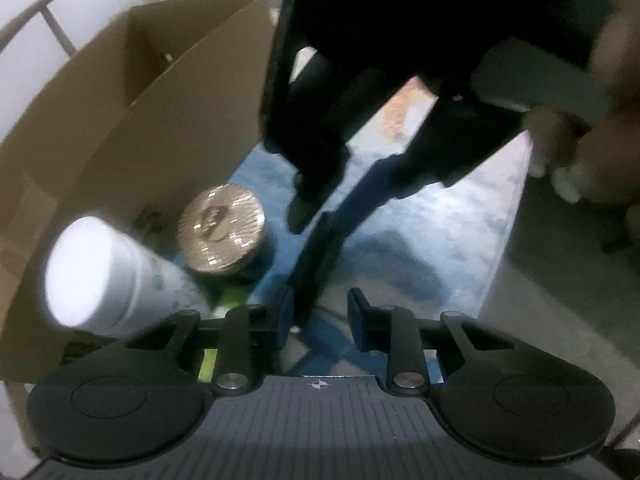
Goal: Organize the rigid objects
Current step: 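Move the right tool to the black cylindrical case and grasp it, then lift the black case with the right tool and lower it into the box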
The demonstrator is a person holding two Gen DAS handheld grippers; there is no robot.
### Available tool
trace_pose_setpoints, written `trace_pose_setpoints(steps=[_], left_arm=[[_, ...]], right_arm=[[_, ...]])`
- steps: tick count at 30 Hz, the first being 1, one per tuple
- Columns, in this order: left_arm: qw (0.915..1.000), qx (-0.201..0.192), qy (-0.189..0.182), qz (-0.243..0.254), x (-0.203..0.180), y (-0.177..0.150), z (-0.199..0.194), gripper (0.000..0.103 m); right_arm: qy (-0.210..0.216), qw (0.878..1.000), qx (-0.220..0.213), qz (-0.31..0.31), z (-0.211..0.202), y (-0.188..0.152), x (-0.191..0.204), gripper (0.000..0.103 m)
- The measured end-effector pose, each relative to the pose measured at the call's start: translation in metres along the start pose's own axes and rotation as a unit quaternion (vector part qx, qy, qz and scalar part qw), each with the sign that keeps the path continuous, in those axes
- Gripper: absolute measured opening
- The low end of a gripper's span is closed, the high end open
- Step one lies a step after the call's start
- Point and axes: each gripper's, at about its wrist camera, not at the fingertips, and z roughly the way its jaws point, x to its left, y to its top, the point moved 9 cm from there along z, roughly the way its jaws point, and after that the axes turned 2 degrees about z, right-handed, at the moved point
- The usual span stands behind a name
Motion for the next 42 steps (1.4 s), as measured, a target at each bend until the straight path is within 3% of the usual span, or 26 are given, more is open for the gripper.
trace_pose_setpoints(steps=[5,17,25,28,35,42], left_arm=[[0.9998,-0.010,0.014,0.012,-0.002,0.004,-0.006,0.029],[0.9983,0.024,0.043,0.030,0.003,-0.010,0.004,0.030],[0.9985,0.033,0.040,0.017,0.005,-0.019,0.001,0.027],[0.9989,0.034,0.031,0.003,0.005,-0.024,-0.002,0.021],[0.9994,0.025,0.025,0.000,-0.001,-0.035,-0.015,0.021],[0.9999,0.000,0.012,0.004,-0.014,-0.035,-0.042,0.021]], right_arm=[[-0.004,1.000,0.007,0.009,0.000,0.003,-0.006,0.024],[0.003,0.999,0.024,0.027,0.010,0.003,-0.011,0.024],[0.017,0.999,0.025,0.037,0.018,0.003,-0.009,0.024],[0.017,0.999,0.026,0.025,0.020,0.001,-0.004,0.025],[0.001,1.000,0.021,-0.003,0.026,-0.008,0.002,0.024],[0.006,1.000,-0.007,-0.003,0.000,-0.020,0.006,0.024]])
